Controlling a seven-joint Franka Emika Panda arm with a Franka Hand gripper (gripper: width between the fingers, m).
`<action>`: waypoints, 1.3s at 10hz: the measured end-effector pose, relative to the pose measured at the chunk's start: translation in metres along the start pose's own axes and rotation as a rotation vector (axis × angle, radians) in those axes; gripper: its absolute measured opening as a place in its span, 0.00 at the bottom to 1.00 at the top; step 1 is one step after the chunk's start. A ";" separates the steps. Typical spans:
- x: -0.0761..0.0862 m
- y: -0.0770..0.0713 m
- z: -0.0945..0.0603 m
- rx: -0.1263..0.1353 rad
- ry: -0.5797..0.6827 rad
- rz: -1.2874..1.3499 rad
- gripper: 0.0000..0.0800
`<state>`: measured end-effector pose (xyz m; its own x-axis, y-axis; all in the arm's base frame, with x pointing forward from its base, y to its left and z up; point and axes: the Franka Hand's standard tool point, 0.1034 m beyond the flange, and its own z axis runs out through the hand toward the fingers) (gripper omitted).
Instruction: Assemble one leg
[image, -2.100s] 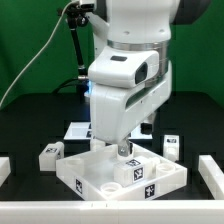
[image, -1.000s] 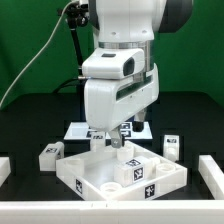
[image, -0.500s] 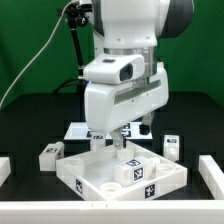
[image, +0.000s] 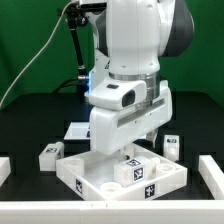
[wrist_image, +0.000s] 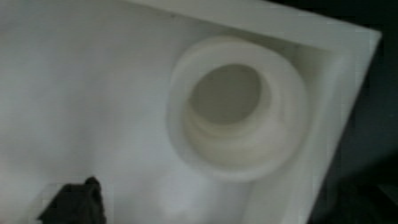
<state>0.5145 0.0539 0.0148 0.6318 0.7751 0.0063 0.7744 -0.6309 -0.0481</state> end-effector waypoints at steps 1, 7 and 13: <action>-0.002 -0.001 0.004 0.006 -0.005 0.001 0.81; -0.003 -0.002 0.007 0.010 -0.009 -0.049 0.14; -0.022 -0.003 0.002 0.025 -0.040 -0.213 0.13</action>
Offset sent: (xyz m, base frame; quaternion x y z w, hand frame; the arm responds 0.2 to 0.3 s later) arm 0.0021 -0.0007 -0.0025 -0.0137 -0.0031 -0.0165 0.9998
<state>0.4979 0.0388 0.0128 0.4520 0.8918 -0.0208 0.8888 -0.4522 -0.0743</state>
